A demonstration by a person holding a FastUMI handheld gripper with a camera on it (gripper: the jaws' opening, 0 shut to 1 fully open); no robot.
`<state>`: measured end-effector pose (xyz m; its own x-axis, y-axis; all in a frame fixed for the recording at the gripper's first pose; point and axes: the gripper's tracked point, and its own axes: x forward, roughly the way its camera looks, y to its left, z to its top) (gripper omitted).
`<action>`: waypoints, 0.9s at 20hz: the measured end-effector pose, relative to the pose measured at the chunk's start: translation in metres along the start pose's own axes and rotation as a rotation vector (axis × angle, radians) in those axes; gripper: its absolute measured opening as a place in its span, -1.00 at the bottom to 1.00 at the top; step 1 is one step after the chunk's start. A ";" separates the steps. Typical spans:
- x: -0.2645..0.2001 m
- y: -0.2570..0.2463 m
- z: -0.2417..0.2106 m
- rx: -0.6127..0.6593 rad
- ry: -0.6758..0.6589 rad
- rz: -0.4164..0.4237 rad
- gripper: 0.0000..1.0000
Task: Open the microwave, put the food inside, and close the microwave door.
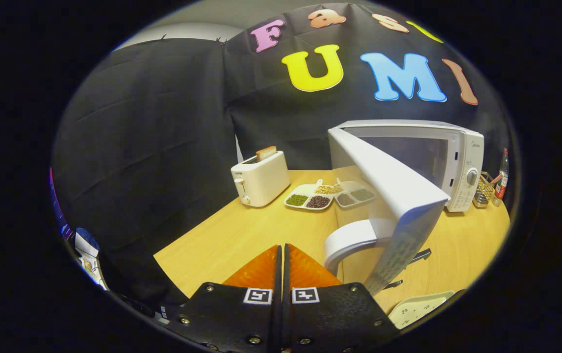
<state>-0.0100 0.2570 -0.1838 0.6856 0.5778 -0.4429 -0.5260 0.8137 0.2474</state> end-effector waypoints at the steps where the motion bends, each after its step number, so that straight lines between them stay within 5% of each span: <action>1: 0.000 -0.007 0.002 0.003 -0.004 -0.013 -0.98; 18: 0.003 -0.142 0.042 0.087 -0.061 -0.235 -0.98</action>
<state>0.0880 0.1456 -0.1840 0.8144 0.3732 -0.4444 -0.3055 0.9268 0.2185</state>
